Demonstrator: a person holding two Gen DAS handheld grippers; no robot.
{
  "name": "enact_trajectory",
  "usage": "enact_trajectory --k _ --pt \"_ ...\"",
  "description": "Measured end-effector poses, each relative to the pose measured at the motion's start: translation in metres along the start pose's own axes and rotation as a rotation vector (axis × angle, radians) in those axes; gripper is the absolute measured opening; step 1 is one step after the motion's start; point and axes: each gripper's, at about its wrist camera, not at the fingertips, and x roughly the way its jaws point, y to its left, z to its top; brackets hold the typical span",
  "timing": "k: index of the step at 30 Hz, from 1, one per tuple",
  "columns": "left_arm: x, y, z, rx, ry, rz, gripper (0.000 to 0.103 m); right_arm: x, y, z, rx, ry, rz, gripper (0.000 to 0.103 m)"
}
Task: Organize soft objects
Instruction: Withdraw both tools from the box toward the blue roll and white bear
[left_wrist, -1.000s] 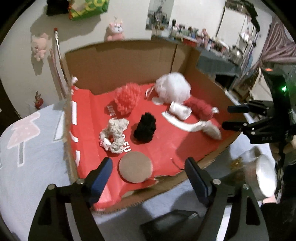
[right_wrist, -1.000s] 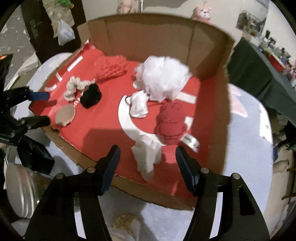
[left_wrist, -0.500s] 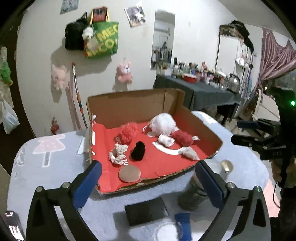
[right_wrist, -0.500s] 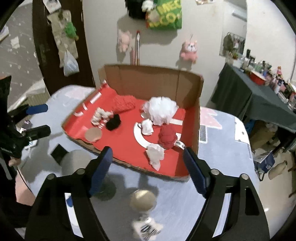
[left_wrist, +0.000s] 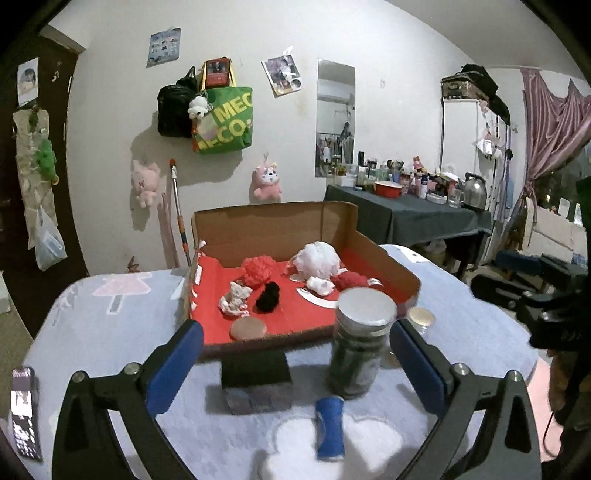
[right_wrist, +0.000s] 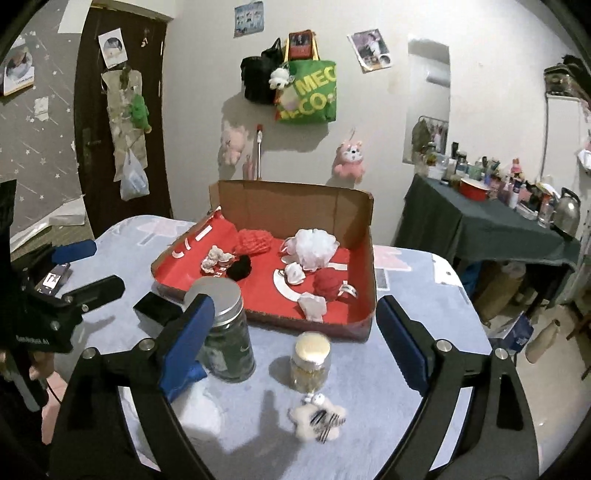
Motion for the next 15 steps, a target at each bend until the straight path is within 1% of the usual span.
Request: enact_trajectory --k 4,8,10,13,15 --pt "-0.006 -0.005 -0.02 -0.038 -0.013 -0.015 0.103 -0.004 0.008 -0.025 0.02 -0.022 -0.006 0.092" --pt "-0.006 -0.01 -0.041 -0.031 -0.029 0.037 0.103 -0.002 0.017 -0.047 0.022 -0.023 -0.021 0.092" --pt "-0.004 -0.011 -0.051 -0.039 -0.022 0.046 0.103 0.0 0.021 -0.06 0.025 -0.02 -0.03 0.092" --pt "0.001 -0.01 -0.066 -0.05 -0.004 0.054 0.103 0.005 0.021 -0.078 0.049 -0.011 -0.021 0.092" --pt "0.007 -0.009 -0.075 -0.061 0.02 0.056 0.103 0.009 0.023 -0.087 0.052 -0.003 -0.027 0.092"
